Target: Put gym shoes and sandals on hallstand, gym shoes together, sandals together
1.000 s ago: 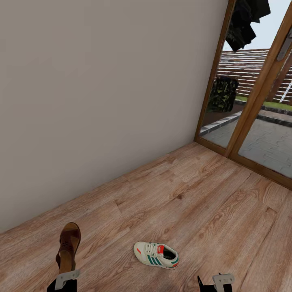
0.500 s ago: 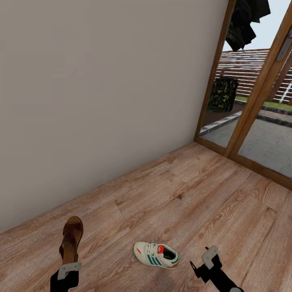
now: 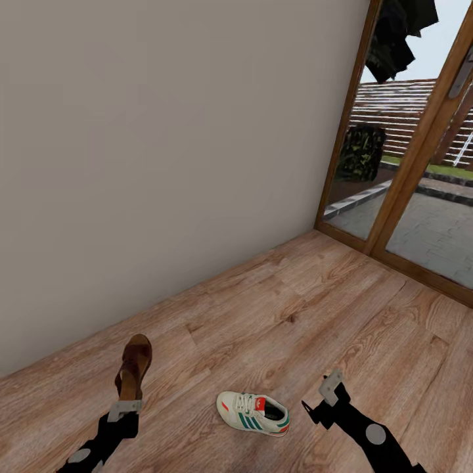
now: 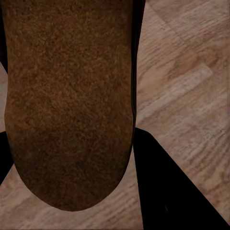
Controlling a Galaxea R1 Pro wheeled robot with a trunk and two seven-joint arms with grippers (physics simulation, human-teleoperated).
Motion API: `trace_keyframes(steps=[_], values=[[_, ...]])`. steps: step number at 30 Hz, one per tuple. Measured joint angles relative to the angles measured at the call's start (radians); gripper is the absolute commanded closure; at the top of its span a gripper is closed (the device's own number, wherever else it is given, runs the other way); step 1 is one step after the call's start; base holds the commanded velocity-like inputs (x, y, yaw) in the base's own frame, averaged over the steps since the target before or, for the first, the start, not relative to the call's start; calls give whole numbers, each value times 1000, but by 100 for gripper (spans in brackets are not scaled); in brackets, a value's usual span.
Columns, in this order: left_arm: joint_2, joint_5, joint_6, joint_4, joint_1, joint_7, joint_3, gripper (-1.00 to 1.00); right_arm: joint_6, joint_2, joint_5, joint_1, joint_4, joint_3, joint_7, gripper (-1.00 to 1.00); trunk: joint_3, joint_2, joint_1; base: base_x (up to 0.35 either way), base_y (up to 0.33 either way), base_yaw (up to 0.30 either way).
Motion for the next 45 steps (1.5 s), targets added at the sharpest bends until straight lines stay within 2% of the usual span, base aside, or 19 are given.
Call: trace_keyframes(steps=[3, 5, 6, 8, 45], values=[[1, -17, 11, 1, -12, -3, -1, 100, 2, -3, 42, -9, -5, 1, 92, -100, 0, 0, 0, 0, 0, 0], [2, -24, 13, 1, -14, -4, -1, 100, 3, -7, 90, -11, -5, 1, 156, -100, 0, 0, 0, 96, 0, 0], [4, -27, 15, 1, -16, -5, 0, 100, 3, -12, 140, -13, -7, 0, 194, -100, 0, 0, 0, 244, 0, 0], [3, -28, 16, 2, -17, -5, 0, 100, 3, -14, 154, -13, -8, 0, 203, -100, 0, 0, 0, 216, 0, 0], [3, -28, 12, 0, -17, -5, 0, 100, 1, -9, 163, -14, -5, 2, 210, -100, 0, 0, 0, 59, 0, 0]])
